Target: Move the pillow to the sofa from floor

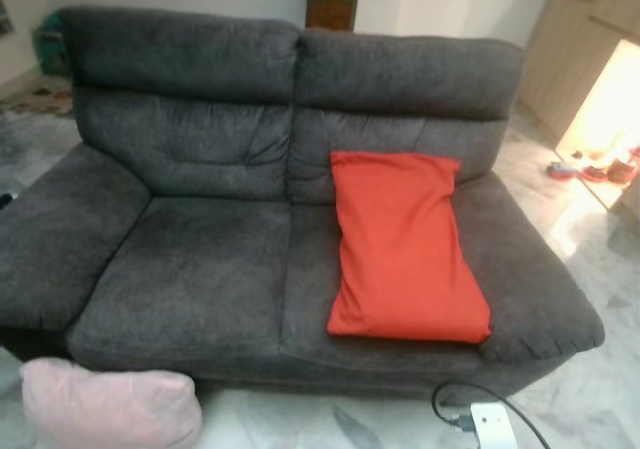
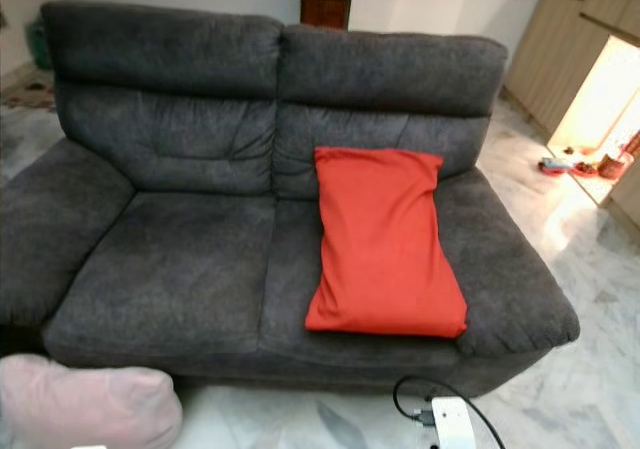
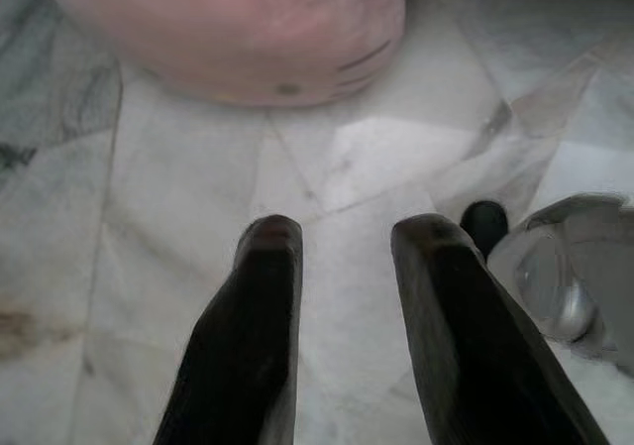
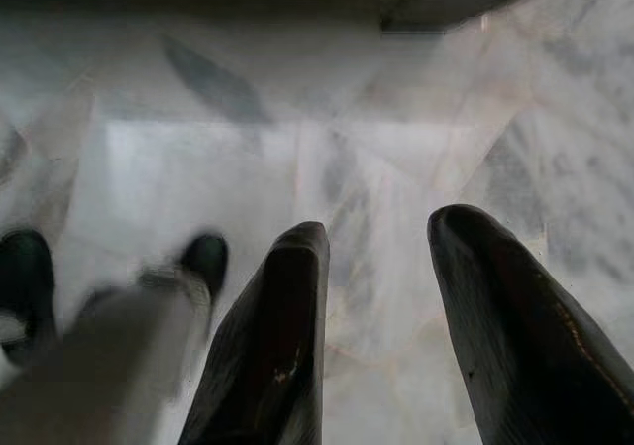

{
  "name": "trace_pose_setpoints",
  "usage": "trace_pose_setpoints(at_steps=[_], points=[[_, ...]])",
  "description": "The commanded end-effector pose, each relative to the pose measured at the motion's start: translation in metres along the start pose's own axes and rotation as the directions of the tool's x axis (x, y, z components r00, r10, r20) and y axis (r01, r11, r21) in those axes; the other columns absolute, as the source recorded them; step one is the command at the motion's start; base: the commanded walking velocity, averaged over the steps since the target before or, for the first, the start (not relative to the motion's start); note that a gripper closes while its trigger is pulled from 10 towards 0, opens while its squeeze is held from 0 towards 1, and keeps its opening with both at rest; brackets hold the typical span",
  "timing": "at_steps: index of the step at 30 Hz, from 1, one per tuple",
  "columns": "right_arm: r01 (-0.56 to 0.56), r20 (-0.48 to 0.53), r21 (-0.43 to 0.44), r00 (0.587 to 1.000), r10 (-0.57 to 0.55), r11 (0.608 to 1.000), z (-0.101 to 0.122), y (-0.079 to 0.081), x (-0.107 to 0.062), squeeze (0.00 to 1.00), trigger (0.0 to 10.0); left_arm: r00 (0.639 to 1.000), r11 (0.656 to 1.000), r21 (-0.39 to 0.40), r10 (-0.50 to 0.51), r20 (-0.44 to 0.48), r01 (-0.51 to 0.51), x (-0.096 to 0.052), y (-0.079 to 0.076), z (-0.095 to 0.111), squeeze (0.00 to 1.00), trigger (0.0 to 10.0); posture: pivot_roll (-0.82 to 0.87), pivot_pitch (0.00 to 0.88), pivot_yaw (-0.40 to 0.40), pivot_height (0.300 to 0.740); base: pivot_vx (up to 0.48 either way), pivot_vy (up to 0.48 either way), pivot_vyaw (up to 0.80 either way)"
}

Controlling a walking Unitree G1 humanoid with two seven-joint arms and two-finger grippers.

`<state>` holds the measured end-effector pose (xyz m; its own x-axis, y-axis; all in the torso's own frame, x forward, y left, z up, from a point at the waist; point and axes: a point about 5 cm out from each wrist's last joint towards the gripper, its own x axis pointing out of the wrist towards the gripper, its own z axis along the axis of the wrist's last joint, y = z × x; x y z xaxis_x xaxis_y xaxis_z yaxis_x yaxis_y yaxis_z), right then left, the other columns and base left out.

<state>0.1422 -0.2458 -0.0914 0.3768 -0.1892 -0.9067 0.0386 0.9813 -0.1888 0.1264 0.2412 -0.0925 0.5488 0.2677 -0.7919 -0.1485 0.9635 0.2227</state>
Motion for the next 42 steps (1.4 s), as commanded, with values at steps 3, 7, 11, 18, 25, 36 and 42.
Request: trace_pose_setpoints(at_steps=[3,7,11,18,25,36,42], points=[[-0.014,0.023,0.011,1.0,0.014,1.0,0.0093,0.0042,0.0006,0.0,10.0,1.0,1.0,-0.001,0.008,-0.019,-0.008,-0.0011,0.0027,-0.0046,0.0,10.0,0.14,0.0,-0.078,0.74,0.0,0.368,0.47],[-0.013,0.023,0.015,1.0,0.013,1.0,0.01,0.0043,0.0006,0.0,10.0,1.0,1.0,-0.005,0.009,-0.013,-0.009,-0.0005,0.0025,-0.0027,0.0,10.0,0.14,0.0,-0.079,0.74,0.0,0.366,0.0],[-0.013,0.023,0.017,1.0,0.012,1.0,0.0105,0.0044,0.0006,0.0,10.0,1.0,1.0,-0.008,0.011,-0.012,-0.011,-0.0003,0.0024,-0.0021,0.0,10.0,0.14,0.0,-0.079,0.74,0.0,0.368,0.0],[-0.013,0.026,0.039,1.0,0.012,0.999,0.0114,0.0047,0.0007,0.0,10.0,1.0,1.0,-0.014,0.012,-0.008,-0.012,0.0,0.0024,-0.0007,0.0,10.0,0.14,0.0,-0.081,0.74,0.0,0.369,0.0],[-0.017,0.032,0.046,0.999,0.016,0.999,0.0125,0.0044,0.0007,0.0,10.0,1.0,1.0,-0.019,0.016,0.005,-0.016,0.0009,0.0028,0.003,0.0,10.0,0.14,0.0,-0.085,0.74,0.0,0.369,0.0],[-0.007,0.031,0.052,1.0,0.006,0.999,0.0123,0.0029,0.0006,0.0,10.0,1.0,0.999,-0.029,0.013,-0.006,-0.013,0.0002,0.0012,0.0,0.0,10.0,0.14,0.0,-0.089,0.74,0.0,0.366,0.0],[-0.003,0.03,0.059,1.0,0.001,0.998,0.0121,0.0026,0.0006,0.0,10.0,1.0,0.999,-0.032,0.016,-0.017,-0.016,-0.0003,0.0022,-0.0025,0.0,10.0,0.14,0.0,-0.089,0.74,0.0,0.365,0.0]])
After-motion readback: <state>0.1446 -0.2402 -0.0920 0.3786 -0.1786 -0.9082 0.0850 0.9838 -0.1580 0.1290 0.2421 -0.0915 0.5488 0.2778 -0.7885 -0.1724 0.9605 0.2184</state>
